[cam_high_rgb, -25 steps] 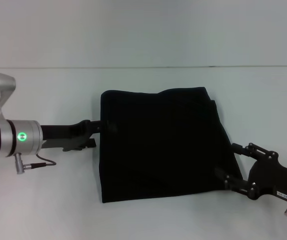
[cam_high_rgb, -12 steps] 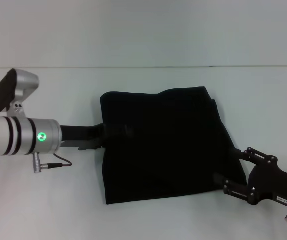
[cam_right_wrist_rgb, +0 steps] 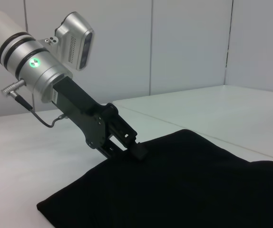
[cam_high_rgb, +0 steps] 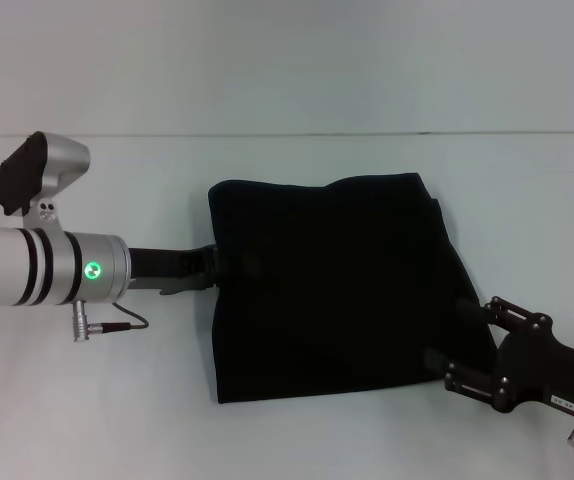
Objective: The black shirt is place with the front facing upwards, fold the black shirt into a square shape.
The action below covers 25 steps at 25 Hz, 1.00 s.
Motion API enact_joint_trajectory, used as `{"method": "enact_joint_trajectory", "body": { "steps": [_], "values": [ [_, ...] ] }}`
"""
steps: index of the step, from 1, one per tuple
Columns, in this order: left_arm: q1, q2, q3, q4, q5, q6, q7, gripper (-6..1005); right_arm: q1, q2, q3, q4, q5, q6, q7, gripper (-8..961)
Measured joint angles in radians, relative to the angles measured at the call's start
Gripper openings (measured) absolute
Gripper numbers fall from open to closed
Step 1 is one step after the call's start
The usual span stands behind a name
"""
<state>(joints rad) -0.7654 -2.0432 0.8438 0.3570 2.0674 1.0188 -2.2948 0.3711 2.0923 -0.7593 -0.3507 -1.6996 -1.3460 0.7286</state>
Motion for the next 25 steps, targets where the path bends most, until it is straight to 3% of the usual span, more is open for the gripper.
{"method": "enact_joint_trajectory", "body": {
  "steps": [4, 15, 18, 22, 25],
  "values": [
    [0.000, 0.000, -0.002, 0.000, -0.002, 0.000, 0.002, 469, -0.001, 0.000, 0.000, 0.002, 0.000, -0.001, 0.000, 799],
    [-0.006, 0.006, -0.004, 0.011, -0.004, -0.016, 0.003, 263, 0.005, 0.000, 0.005, 0.003, 0.000, -0.001, 0.000, 798],
    [-0.008, 0.020, -0.005, 0.024, -0.004, -0.029, -0.001, 93, 0.009, 0.000, 0.008, 0.001, 0.000, 0.002, 0.000, 798],
    [-0.008, 0.044, -0.010, 0.026, -0.004, -0.035, -0.007, 87, 0.010, 0.000, 0.008, -0.003, 0.002, 0.003, 0.000, 798],
    [-0.008, 0.046, -0.015, 0.032, -0.004, -0.030, -0.009, 96, 0.010, 0.000, 0.008, -0.006, 0.005, 0.004, 0.000, 798]
  ]
}}
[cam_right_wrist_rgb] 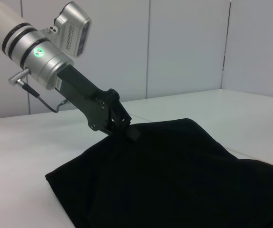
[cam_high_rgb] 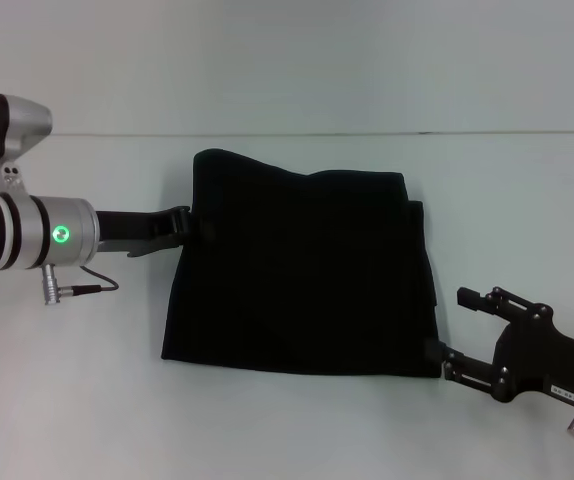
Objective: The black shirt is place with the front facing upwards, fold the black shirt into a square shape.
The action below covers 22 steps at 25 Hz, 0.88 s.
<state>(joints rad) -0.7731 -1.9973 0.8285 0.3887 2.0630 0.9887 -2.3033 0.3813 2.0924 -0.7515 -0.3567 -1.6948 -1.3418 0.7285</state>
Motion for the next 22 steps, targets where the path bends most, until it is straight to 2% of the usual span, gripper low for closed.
{"method": "enact_joint_trajectory", "body": {
  "steps": [8, 12, 16, 20, 22],
  "values": [
    [0.028, -0.032, 0.000, 0.063, 0.002, -0.002, 0.035, 135, 0.011, 0.000, 0.000, 0.004, 0.002, 0.004, -0.007, 798],
    [0.067, -0.029, -0.006, 0.117, 0.000, 0.051, 0.050, 202, 0.012, 0.000, 0.001, 0.007, 0.003, 0.005, -0.017, 798],
    [0.128, -0.025, -0.070, 0.211, -0.003, 0.213, 0.175, 285, 0.011, 0.000, 0.014, 0.008, 0.003, -0.002, -0.021, 798],
    [0.216, -0.045, -0.183, 0.327, -0.040, 0.483, 0.490, 368, 0.014, 0.002, 0.034, 0.008, 0.003, -0.036, -0.026, 798],
    [0.263, -0.065, -0.212, 0.373, -0.062, 0.569, 0.610, 525, 0.019, 0.003, 0.035, 0.009, 0.003, -0.052, -0.027, 799]
  ]
}}
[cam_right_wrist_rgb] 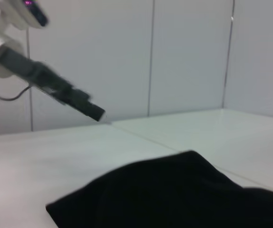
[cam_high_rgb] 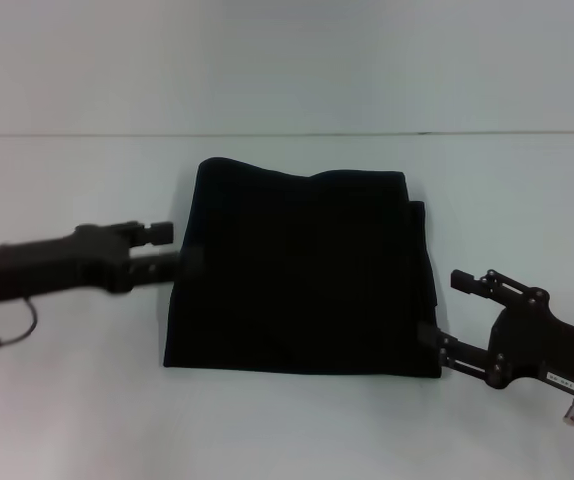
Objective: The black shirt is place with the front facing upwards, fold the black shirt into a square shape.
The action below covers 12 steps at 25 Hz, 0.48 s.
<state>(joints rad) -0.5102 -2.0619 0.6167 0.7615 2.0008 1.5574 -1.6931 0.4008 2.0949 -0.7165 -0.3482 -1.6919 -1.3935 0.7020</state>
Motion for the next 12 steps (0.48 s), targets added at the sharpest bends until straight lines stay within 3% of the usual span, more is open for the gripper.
{"method": "enact_joint_trajectory", "body": {
  "steps": [1, 7, 12],
  "values": [
    [0.030, -0.012, -0.011, 0.025, -0.010, 0.040, 0.061, 604, 0.002, 0.000, 0.000, 0.000, 0.000, -0.004, 0.000, 799],
    [0.158, -0.068, -0.012, 0.030, -0.009, 0.088, 0.336, 851, 0.008, 0.002, -0.006, 0.036, 0.000, -0.006, -0.020, 799],
    [0.234, -0.081, -0.016, -0.069, -0.007, 0.042, 0.505, 968, -0.004, -0.001, 0.000, 0.076, 0.000, 0.044, -0.051, 799]
  ]
}}
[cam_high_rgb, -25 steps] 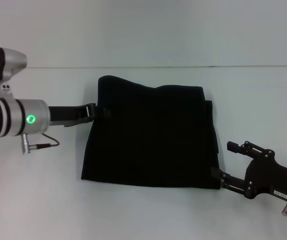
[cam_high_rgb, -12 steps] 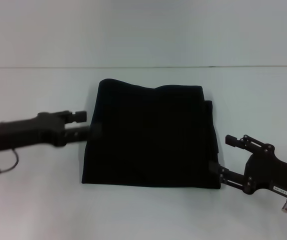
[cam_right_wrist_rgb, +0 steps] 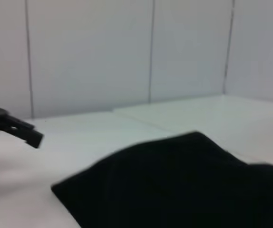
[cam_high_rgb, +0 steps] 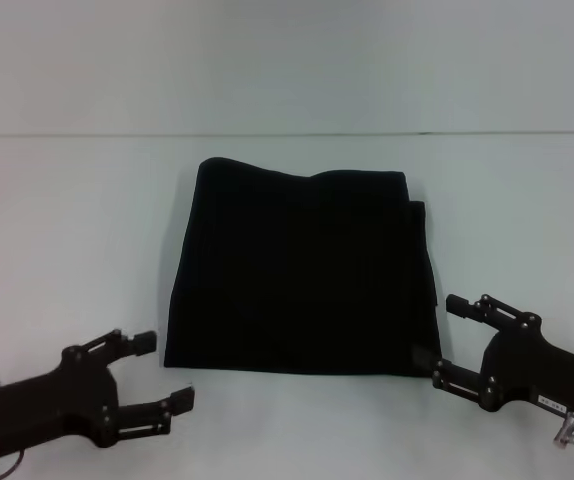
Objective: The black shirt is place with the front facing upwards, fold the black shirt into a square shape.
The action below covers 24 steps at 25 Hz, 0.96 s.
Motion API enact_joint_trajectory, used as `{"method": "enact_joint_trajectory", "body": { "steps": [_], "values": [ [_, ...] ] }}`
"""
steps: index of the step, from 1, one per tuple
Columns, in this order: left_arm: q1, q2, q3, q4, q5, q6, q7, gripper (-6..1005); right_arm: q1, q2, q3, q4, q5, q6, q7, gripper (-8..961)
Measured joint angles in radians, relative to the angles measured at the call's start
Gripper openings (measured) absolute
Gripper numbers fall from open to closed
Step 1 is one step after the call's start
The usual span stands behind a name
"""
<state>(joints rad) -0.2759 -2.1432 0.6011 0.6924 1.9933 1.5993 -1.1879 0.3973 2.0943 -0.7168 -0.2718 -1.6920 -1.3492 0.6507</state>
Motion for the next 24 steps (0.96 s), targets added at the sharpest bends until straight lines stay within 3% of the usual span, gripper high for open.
{"method": "enact_joint_trajectory", "body": {
  "steps": [6, 24],
  "values": [
    [0.008, 0.016, -0.001, -0.071, 0.000, -0.063, 0.036, 951, -0.003, 0.000, 0.002, 0.003, 0.000, 0.042, -0.001, 799],
    [-0.006, 0.026, -0.004, -0.074, 0.001, -0.068, 0.032, 951, -0.003, 0.000, 0.003, 0.003, 0.000, 0.027, 0.000, 799]
  ]
}}
